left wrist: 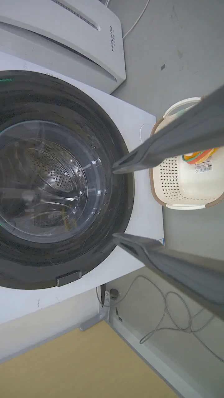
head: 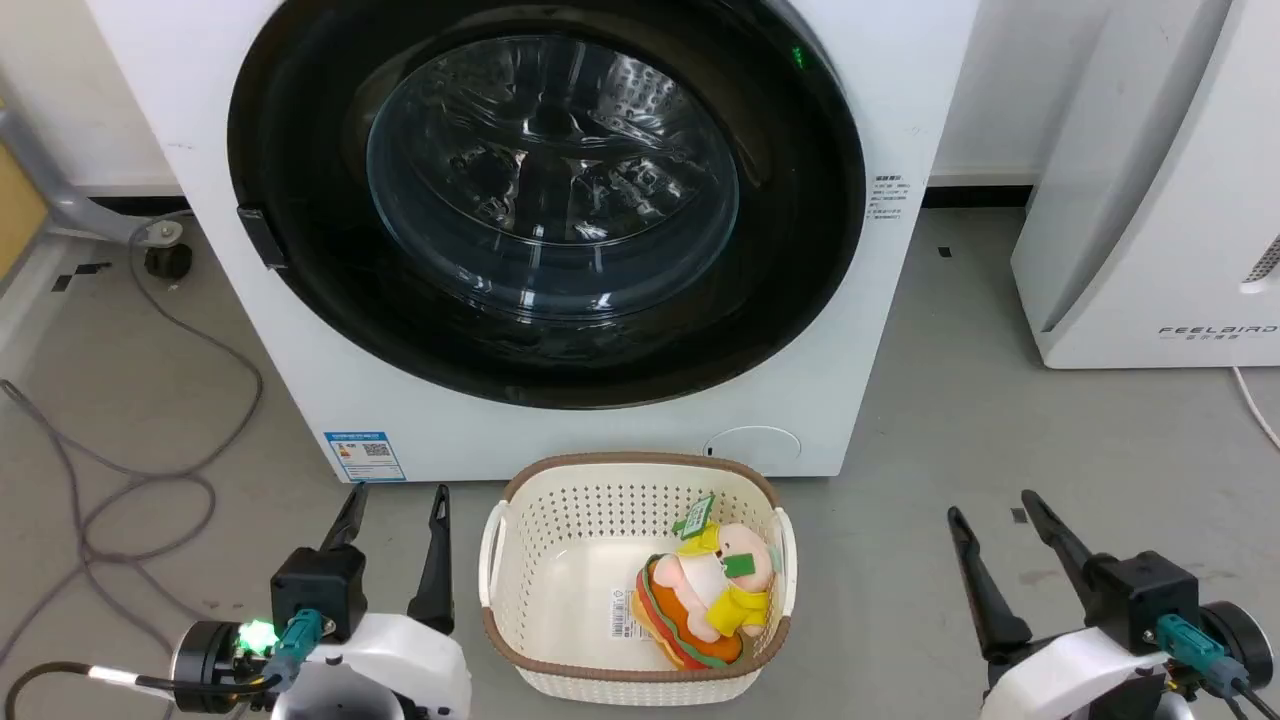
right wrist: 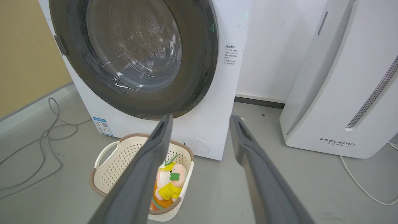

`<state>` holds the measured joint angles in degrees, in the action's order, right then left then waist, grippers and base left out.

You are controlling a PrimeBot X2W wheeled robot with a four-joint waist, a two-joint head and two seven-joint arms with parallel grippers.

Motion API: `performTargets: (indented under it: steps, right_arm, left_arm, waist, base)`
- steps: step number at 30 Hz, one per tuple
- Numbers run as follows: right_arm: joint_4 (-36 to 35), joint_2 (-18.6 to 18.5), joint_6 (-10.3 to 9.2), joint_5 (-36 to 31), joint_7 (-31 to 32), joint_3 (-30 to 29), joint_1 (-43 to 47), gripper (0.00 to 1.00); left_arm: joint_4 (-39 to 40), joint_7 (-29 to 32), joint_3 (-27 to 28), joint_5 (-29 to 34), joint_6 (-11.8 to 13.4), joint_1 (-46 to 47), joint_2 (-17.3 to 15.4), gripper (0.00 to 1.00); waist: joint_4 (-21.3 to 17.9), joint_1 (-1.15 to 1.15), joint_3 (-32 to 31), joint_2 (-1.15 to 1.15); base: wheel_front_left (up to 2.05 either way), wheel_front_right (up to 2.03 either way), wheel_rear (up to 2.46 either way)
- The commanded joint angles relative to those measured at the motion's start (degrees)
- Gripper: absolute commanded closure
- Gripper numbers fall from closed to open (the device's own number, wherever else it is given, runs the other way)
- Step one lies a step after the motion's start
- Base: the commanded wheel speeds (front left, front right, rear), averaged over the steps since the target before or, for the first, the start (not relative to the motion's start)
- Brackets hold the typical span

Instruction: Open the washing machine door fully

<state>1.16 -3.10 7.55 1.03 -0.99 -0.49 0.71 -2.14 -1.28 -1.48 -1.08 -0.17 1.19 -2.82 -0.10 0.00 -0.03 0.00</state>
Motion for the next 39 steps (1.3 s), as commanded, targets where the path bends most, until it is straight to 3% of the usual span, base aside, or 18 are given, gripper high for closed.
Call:
performTargets:
  steps: [1,16,30,39]
  right_arm:
    - [0.20,0.03,-0.02,0.26,-0.58,-0.21,-0.07,1.00]
    - [1.33,0.05,-0.02,2.63,-2.23,-0.76,-0.34,1.00]
    - [2.34,0.08,-0.03,25.45,-4.30,0.64,-3.61,1.00]
    - [5.70,-0.61,-0.03,35.76,-2.92,-1.12,-9.26,1.00]
  left_arm:
    - [-0.39,-0.57,-0.40,-0.43,0.06,0.84,-0.03,0.00]
    - [-2.20,-2.37,-1.87,-1.53,0.14,1.48,-0.03,0.00]
    - [-3.50,-4.05,-3.03,-2.69,0.28,1.99,-0.04,0.00]
    - [-3.59,-5.12,-3.61,-3.30,0.41,3.19,-0.04,0.00]
  waist:
    - [-0.01,0.00,0.00,0.00]
    - [-0.05,0.00,-0.17,0.00]
    - [-0.12,0.00,0.02,0.00]
    - [-0.09,0.00,1.42,0.00]
  base:
    - [0.00,0.00,0.00]
    - [0.00,0.00,0.00]
    - [0.00,0.00,0.00]
    - [0.00,0.00,0.00]
